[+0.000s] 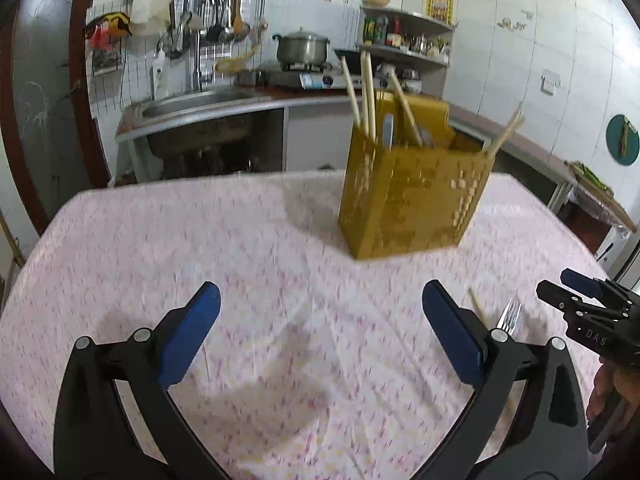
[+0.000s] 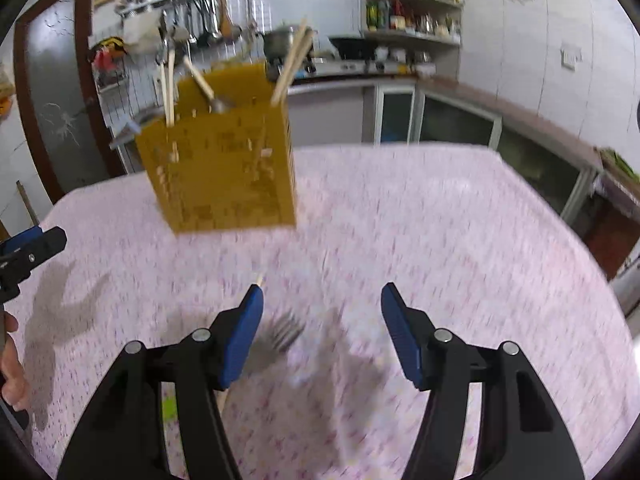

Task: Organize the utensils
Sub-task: 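Move both open tools back down toward the fork and chopstick on the cloth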

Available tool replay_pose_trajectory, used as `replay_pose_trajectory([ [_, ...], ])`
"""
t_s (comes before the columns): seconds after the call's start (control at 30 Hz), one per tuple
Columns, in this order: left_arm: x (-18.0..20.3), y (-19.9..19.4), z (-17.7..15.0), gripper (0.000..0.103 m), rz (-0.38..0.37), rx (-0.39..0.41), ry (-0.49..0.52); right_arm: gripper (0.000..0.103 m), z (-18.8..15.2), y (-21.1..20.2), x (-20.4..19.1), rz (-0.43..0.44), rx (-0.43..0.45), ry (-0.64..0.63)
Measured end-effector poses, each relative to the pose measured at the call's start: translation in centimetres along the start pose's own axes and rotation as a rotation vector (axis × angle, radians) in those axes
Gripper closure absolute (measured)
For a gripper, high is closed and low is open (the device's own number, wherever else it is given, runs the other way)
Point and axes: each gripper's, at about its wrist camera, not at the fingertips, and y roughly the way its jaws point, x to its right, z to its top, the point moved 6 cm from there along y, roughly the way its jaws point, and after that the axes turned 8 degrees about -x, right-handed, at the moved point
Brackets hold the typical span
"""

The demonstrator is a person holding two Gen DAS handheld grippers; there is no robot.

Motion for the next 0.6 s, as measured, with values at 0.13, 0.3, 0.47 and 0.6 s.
replay_pose_trajectory([
  [0.13, -0.6, 0.4, -1.6, 0.005, 0.023, -0.014, 0.019, 0.042, -1.5, 0.7, -0.7, -0.013, -0.046, 0.034],
  [0.3, -1.7, 0.7, -2.4, 0.005, -0.005, -0.017, -0.015, 0.042, -2.7, 2.0, -1.4, -0.005, -0.111, 0.087],
  [0.47, -2.0, 1.6, -2.8, 0.005, -0.005, -0.035, -0.011, 0.043, -2.8, 3.7, -2.7, -0.015, -0.141, 0.096],
  [0.6, -1.6, 1.6, -3.0, 0.005, -0.019, -0.037, 0.003, 0.049, -3.1, 4.7, -3.5, -0.01, -0.142, 0.084],
])
